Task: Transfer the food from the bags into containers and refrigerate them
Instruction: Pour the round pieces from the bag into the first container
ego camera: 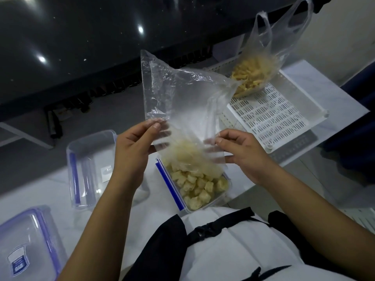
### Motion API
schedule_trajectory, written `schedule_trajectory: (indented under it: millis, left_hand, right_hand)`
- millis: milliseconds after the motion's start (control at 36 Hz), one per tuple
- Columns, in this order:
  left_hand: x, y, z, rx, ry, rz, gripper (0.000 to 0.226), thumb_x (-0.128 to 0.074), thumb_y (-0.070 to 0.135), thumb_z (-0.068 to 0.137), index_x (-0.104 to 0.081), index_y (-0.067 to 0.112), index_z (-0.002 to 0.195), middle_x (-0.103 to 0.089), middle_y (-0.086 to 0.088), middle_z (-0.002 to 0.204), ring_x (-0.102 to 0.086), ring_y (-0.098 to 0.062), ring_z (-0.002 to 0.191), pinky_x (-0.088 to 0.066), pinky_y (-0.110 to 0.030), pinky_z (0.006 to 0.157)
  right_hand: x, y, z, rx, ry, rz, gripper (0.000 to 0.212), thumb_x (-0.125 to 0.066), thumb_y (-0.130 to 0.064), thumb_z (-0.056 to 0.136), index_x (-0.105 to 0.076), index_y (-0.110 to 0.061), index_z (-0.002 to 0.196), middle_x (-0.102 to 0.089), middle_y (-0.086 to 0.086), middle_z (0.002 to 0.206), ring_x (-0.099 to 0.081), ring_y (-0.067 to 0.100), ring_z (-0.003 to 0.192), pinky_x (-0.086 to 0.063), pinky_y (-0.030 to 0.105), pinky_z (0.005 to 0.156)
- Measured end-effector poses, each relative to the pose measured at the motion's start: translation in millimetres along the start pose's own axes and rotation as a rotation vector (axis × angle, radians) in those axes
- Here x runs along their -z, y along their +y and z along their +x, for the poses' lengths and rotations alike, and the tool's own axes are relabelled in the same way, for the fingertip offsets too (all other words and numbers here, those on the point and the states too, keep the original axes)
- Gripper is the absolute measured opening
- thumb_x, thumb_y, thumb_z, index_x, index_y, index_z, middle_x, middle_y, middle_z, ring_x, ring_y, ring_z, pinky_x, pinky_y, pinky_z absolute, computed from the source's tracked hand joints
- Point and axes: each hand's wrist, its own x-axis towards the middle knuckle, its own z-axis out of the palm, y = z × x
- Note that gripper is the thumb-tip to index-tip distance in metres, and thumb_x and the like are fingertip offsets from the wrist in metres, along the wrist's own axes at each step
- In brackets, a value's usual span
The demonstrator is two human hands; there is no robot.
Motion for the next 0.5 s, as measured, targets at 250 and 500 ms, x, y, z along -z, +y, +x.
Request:
schedule_trajectory:
  millis: [250, 500]
  left_hand:
    - [-3.4, 2.2, -3.8, 0.002, -0.003, 0.009, 0.021, -0.056, 0.017, 0.102, -0.075, 0.014, 0.109, -0.077, -0.007, 0.106, -0.073, -0.028, 0.101, -0.062, -0.041, 0.08]
    - [-1.1, 1.0, -4.7, 0.023, 0.016, -0.004, 0.021, -0.057, 0.016, 0.102, -0.073, 0.009, 0.113, -0.076, -0.009, 0.105, -0.073, -0.03, 0.101, -0.062, -0.044, 0.083]
  right_hand:
    - [-8.9, -2.8, -1.2, 0.004, -0.094, 0.094, 0.02, -0.059, -0.009, 0.098, -0.073, -0.015, 0.085, -0.074, 0.015, 0.111, -0.072, 0.034, 0.103, -0.061, 0.042, 0.075]
    - [-6.5, -0.4, 3.7, -0.019, -0.046, 0.092, 0.011, -0.062, -0.009, 0.096, -0.071, -0.004, 0.095, -0.074, 0.017, 0.11, -0.07, 0.038, 0.105, -0.061, 0.045, 0.077]
